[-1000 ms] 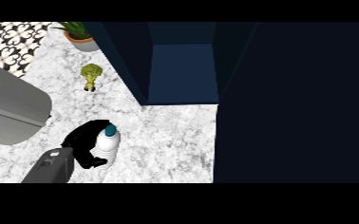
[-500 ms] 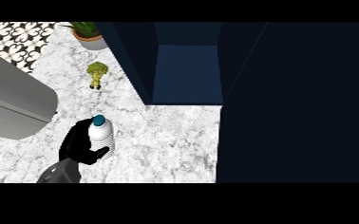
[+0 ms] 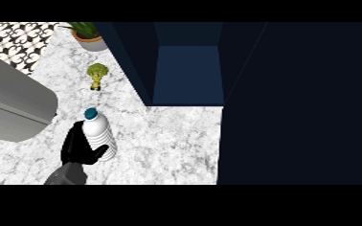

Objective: Pick up the bottled water, place it into the cabinet and close the cabinet

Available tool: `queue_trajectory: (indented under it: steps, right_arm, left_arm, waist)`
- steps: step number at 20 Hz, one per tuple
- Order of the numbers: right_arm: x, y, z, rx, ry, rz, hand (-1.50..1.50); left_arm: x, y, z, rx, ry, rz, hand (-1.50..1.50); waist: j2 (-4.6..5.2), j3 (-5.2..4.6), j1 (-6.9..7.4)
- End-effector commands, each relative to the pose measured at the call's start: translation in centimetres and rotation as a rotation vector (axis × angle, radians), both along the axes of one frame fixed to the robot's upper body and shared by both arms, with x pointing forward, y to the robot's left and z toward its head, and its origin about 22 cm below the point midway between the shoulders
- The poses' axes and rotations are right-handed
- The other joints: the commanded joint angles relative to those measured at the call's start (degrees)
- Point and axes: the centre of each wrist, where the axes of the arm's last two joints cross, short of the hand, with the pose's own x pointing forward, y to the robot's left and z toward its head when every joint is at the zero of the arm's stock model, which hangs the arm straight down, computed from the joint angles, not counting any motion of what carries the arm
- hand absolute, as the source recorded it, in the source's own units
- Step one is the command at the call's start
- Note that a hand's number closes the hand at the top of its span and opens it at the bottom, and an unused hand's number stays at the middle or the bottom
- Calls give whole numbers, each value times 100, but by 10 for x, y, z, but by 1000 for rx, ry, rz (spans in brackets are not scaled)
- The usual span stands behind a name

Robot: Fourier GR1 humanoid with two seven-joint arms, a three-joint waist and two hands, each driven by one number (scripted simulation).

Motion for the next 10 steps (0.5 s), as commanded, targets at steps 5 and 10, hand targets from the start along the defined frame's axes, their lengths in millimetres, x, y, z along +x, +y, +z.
queue_trajectory:
  steps: [5,10]
  right_arm:
    - [4,7,10,11,6,27,-150]
    - [3,13,-10,18,36,30,-150]
  left_arm:
    - [7,-38,34,17,-41,-69,150]
    - [22,-69,75,27,-89,-73,150]
  waist:
    - [0,1,2]
    - [-8,3,-12]
